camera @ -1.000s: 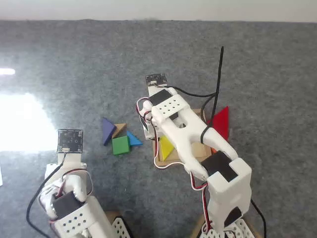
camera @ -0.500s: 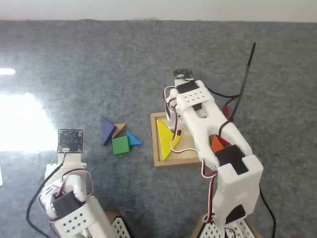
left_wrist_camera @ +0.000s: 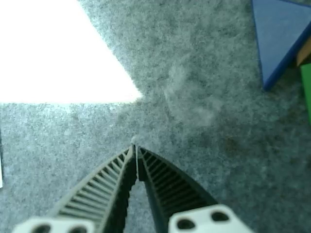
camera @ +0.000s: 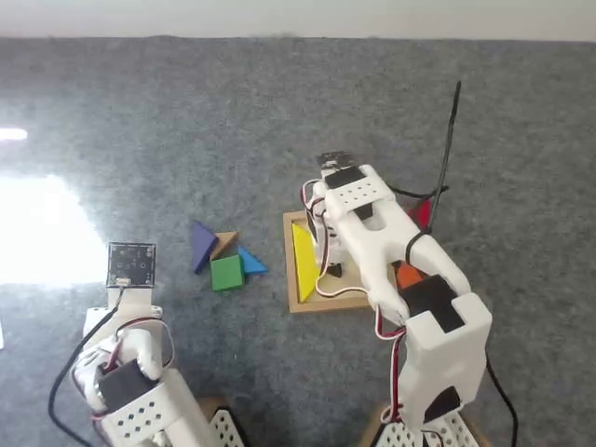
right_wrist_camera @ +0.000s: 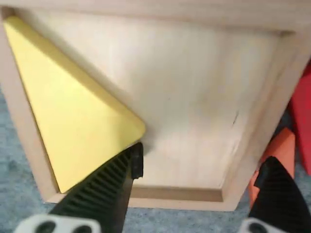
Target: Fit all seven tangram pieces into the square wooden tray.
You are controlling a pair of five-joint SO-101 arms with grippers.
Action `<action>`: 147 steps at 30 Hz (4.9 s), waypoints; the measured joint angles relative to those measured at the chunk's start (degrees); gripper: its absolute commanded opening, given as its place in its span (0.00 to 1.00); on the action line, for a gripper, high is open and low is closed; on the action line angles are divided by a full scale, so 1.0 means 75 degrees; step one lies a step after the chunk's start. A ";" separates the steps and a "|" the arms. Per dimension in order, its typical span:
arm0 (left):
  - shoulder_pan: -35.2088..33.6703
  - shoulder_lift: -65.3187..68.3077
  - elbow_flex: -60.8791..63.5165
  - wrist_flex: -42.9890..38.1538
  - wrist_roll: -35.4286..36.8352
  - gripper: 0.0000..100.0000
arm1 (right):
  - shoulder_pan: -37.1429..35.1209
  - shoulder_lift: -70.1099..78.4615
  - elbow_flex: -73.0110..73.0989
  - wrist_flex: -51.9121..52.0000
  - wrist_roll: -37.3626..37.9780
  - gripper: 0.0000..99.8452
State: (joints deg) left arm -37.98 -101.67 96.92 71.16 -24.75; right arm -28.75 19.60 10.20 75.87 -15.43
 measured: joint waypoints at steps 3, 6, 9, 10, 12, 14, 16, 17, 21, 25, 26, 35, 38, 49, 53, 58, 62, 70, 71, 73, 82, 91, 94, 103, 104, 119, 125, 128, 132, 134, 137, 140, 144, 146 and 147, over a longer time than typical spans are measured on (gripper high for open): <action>0.0000 0.0000 0.0000 0.0000 0.0000 0.01 | 0.0012 0.0000 0.0000 0.0000 0.0000 0.36; 0.0000 0.0000 0.0000 0.0000 0.0000 0.01 | 0.0000 0.0000 0.0000 -0.0070 0.0000 0.36; 0.0000 0.0000 0.0000 0.0000 0.0000 0.01 | 0.0000 -0.0105 0.0000 -0.0094 0.0000 0.36; 0.0000 0.0000 0.0000 0.0000 0.0000 0.01 | 0.0012 -0.0223 -0.0047 -0.0023 0.0023 0.36; 0.0000 0.0000 0.0000 0.0000 0.0000 0.01 | 0.0188 -0.0668 -0.0129 0.0164 0.0234 0.36; 0.0000 0.0000 0.0000 0.0000 0.0000 0.01 | 0.0610 -0.1301 -0.0129 0.0270 0.0445 0.36; 0.0000 0.0000 0.0000 0.0000 0.0000 0.01 | 0.1137 -0.1934 -0.0141 0.0340 0.0797 0.36; 0.0000 0.0000 0.0000 0.0000 0.0000 0.01 | 0.1407 -0.2168 -0.0141 0.0352 0.1043 0.36; 0.0000 0.0000 0.0000 0.0000 0.0000 0.01 | 0.2403 -0.2379 -0.0223 0.0352 0.1934 0.36; 0.0000 0.0000 0.0000 0.0000 0.0000 0.01 | 0.2708 -0.1758 -0.0270 0.0234 0.2743 0.36; 0.0000 0.0000 0.0000 0.0000 0.0000 0.01 | 0.2731 -0.1489 -0.0363 0.0176 0.2872 0.37; 0.0000 0.0000 0.0000 0.0000 0.0000 0.01 | 0.2954 0.0727 -0.1805 -0.0047 0.3071 0.42; 0.0012 0.0000 0.0000 0.0000 0.0000 0.01 | 0.2825 0.1137 -0.1958 -0.0012 0.3118 0.46; 0.0000 0.0000 0.0000 0.0000 0.0000 0.01 | 0.2333 0.1207 -0.2016 -0.0059 0.3212 0.46; 0.0000 0.0000 0.0000 0.0000 0.0000 0.01 | 0.2297 0.1207 -0.2016 -0.0059 0.3235 0.46; 0.0000 0.0000 0.0000 0.0000 0.0000 0.01 | 0.2239 0.1207 -0.1934 -0.0211 0.3247 0.46; 0.0000 0.0000 0.0000 0.0000 0.0000 0.01 | 0.2415 0.1219 -0.1852 -0.0738 0.2860 0.46; 0.0000 0.0000 0.0000 0.0000 0.0000 0.01 | 0.2544 0.1524 -0.1875 -0.0715 0.1969 0.46; 0.0000 0.0000 0.0000 0.0000 0.0000 0.01 | 0.2497 0.1524 -0.1887 -0.0610 0.1969 0.46; 0.0000 0.0000 0.0000 0.0000 0.0000 0.01 | 0.2415 0.1547 -0.1887 -0.0457 0.1958 0.44; 0.0012 0.0000 0.0000 0.0000 0.0000 0.01 | 0.2262 0.1582 -0.1958 -0.0188 0.1582 0.39; 0.0000 0.0000 0.0000 0.0000 0.0000 0.01 | 0.1993 0.1559 -0.1758 -0.0035 0.1266 0.40; 0.0012 0.0000 0.0000 0.0000 0.0000 0.01 | 0.1981 0.1512 -0.1618 -0.0293 0.1055 0.40; 0.0012 0.0000 0.0000 0.0000 0.0000 0.01 | 0.1981 0.1512 -0.1606 -0.0340 0.0469 0.30; 0.0000 0.0000 0.0000 0.0000 0.0000 0.01 | 0.1981 0.1512 -0.1606 -0.0340 0.0469 0.30; 0.0000 0.0000 0.0000 0.0000 0.0000 0.01 | 0.2274 0.1465 -0.1653 -0.0164 0.0492 0.30; 0.0000 0.0000 0.0000 0.0000 0.0000 0.01 | 0.2579 0.0973 -0.2098 0.0797 0.1032 0.30; 0.0000 0.0000 0.0000 0.0000 0.0000 0.01 | 0.2508 0.0598 -0.2497 0.1301 0.1629 0.30; 0.0012 0.0000 0.0000 0.0000 0.0000 0.01 | 0.2215 0.0434 -0.3059 0.1606 0.2555 0.30; 0.0000 0.0000 0.0000 0.0000 0.0000 0.01 | 0.1981 0.0434 -0.3259 0.1793 0.2731 0.30; 0.0000 0.0000 0.0000 0.0000 0.0000 0.01 | 0.1899 0.0434 -0.3294 0.2075 0.2391 0.31; 0.0000 0.0000 0.0000 0.0000 0.0000 0.01 | 0.1934 0.0574 -0.3083 0.1805 0.1946 0.39; 0.0000 0.0000 0.0000 0.0000 0.0000 0.01 | 0.1946 0.1078 -0.3071 0.1453 0.1430 0.45; 0.0000 0.0000 0.0000 0.0000 0.0000 0.01 | 0.1981 0.1219 -0.3071 0.1348 0.1395 0.45; 0.0000 0.0000 0.0000 0.0000 0.0000 0.01 | 0.1993 0.1289 -0.3048 0.1254 0.1360 0.45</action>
State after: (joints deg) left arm -37.98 -101.67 96.92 71.16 -24.75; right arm -13.80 29.27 -12.66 85.27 -5.23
